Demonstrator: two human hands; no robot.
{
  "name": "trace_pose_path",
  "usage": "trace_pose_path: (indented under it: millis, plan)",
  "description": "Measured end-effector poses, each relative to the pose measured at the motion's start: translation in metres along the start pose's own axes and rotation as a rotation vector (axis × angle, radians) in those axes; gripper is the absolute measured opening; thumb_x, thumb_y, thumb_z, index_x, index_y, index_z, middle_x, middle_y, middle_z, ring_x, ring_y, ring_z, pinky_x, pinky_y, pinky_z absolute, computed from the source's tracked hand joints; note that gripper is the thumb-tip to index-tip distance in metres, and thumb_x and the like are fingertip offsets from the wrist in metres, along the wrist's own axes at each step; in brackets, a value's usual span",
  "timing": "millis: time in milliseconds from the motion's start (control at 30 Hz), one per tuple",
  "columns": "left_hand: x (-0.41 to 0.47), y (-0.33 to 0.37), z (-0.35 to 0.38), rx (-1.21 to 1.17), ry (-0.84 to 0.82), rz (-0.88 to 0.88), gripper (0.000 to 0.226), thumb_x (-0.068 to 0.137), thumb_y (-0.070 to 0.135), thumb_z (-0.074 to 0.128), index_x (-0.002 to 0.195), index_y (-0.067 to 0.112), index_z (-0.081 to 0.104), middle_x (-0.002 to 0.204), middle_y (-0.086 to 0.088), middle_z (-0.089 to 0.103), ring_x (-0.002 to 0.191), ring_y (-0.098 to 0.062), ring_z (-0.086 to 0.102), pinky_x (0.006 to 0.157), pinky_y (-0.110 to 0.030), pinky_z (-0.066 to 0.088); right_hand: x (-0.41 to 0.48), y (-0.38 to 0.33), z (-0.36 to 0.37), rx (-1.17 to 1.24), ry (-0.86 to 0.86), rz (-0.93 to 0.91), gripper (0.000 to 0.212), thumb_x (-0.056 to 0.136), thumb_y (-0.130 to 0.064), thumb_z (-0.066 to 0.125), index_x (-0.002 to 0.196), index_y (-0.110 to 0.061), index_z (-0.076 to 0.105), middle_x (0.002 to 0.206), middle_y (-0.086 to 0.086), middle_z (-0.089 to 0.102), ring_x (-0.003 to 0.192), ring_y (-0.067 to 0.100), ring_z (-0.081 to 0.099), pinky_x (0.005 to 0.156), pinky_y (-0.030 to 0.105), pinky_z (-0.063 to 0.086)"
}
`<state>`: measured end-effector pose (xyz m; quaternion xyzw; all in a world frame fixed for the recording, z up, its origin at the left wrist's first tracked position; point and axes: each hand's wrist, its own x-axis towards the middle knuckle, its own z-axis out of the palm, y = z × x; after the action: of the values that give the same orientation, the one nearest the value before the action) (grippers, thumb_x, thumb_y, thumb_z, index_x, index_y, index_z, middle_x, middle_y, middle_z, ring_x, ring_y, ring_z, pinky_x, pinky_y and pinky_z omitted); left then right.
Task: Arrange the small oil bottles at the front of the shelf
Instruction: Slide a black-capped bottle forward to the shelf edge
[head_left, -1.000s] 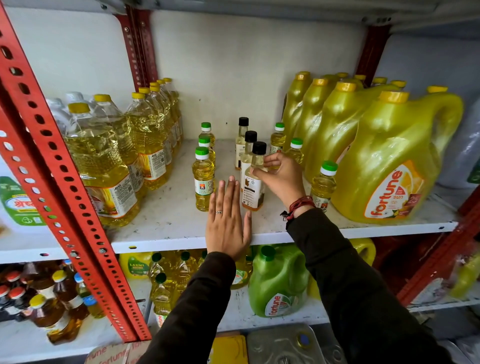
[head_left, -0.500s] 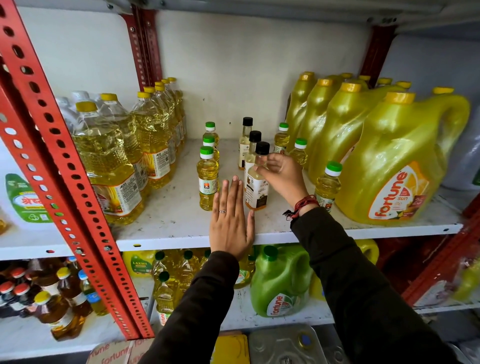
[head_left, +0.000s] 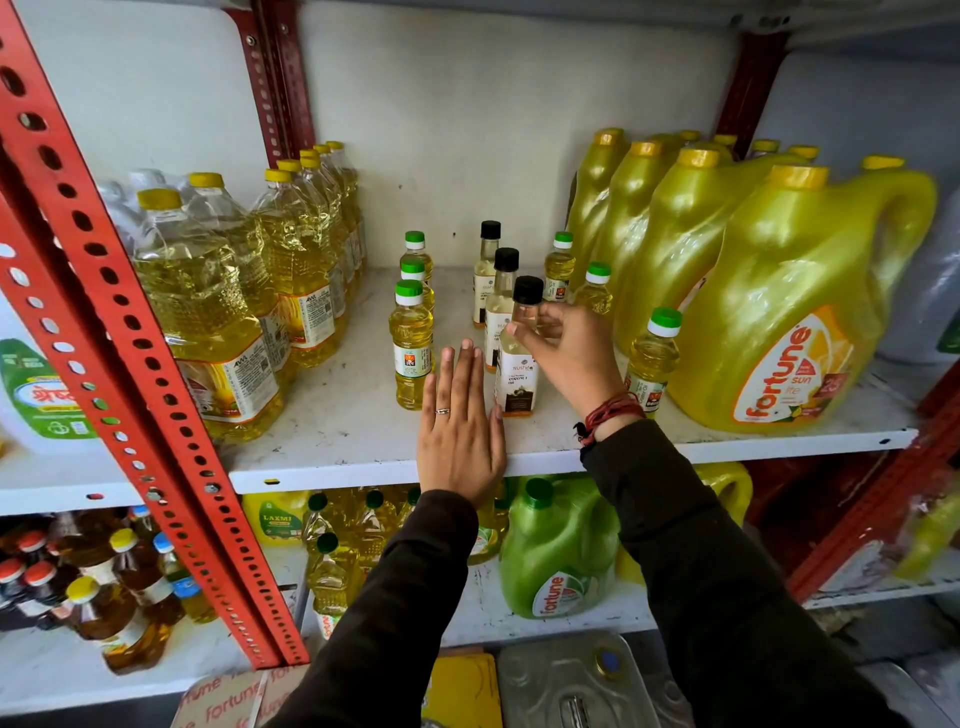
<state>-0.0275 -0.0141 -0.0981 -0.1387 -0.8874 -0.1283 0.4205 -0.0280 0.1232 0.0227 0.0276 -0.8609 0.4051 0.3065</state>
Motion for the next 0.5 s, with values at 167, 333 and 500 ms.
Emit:
trace_pose_path:
  millis: [167, 333, 500]
  plan:
    - [0.0, 0.0, 0.0, -0.005, -0.011, -0.003, 0.07, 0.104, 0.035, 0.031, 0.165, 0.004, 0.017, 0.174, -0.012, 0.011, 0.161, -0.025, 0.002, 0.132, -0.04, -0.003, -0.022, -0.003, -0.015, -0.009, 0.008, 0.014, 0.031, 0.082, -0.042, 0.073, 0.102, -0.019, 0.076, 0.094, -0.002, 0.078, 0.085, 0.013, 0.073, 0.081, 0.04, 0.061]
    - [0.0, 0.001, 0.0, -0.015, -0.019, -0.006, 0.07, 0.104, 0.036, 0.029, 0.165, 0.004, 0.017, 0.174, -0.013, 0.011, 0.161, -0.024, 0.0, 0.132, -0.04, -0.003, -0.043, -0.013, -0.031, -0.022, 0.018, 0.004, 0.027, 0.084, -0.036, 0.075, 0.104, -0.018, 0.076, 0.094, -0.004, 0.078, 0.083, 0.009, 0.072, 0.08, 0.031, 0.06]
    - [0.0, 0.001, -0.001, -0.008, -0.027, -0.004, 0.071, 0.104, 0.038, 0.027, 0.165, 0.004, 0.016, 0.174, -0.013, 0.011, 0.161, -0.025, 0.002, 0.131, -0.04, -0.004, -0.051, -0.018, -0.036, -0.028, 0.015, -0.004, 0.025, 0.084, -0.035, 0.074, 0.103, -0.019, 0.076, 0.095, -0.004, 0.078, 0.085, 0.01, 0.071, 0.08, 0.03, 0.06]
